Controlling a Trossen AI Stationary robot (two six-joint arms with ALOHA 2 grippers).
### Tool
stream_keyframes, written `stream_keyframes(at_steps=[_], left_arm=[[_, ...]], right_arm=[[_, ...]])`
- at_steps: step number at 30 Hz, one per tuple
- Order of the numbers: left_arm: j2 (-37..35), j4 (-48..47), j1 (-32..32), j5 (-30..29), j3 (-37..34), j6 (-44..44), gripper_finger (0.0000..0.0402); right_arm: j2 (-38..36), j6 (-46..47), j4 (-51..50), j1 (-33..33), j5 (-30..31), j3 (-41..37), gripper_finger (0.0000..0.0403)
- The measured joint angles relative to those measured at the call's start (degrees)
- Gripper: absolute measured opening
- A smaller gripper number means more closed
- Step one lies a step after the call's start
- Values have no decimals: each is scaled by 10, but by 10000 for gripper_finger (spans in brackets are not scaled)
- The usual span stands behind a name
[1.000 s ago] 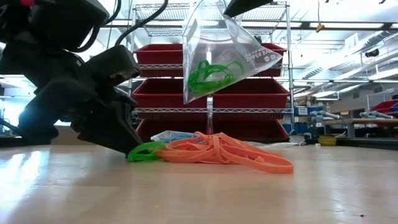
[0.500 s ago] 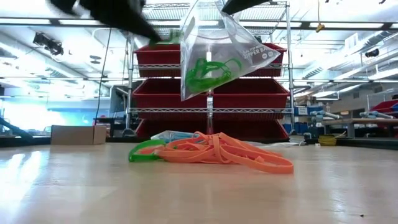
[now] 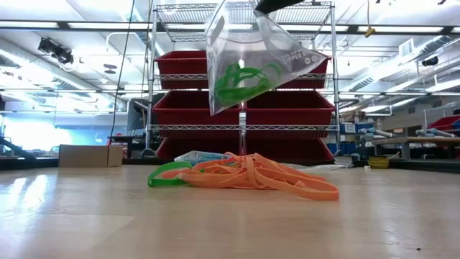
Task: Sort rubber bands
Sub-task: Put the green rubber band into the bottom transparent zip bag
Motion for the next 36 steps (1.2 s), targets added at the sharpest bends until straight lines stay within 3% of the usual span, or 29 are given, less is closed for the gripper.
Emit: stream_keyframes(at_steps=[6,13,21,26,33,36], left_arm=[[2,-76,64,63,39,8,3],[2,-139,118,190,48,-10,12],[2,-126,120,223,48,-9,70],[2,-123,121,197,48,-9,113],[-11,-140,99,31,60,-13,139],[-29,-163,82,15,64,-50,140]], right_arm=[[0,0,0,4,0,0,0],[0,-1,0,4,0,0,0],[0,-3,0,4,0,0,0],[0,-4,0,4,1,0,0],[0,-4,0,4,1,0,0],[0,-4,-2,4,1,0,0]])
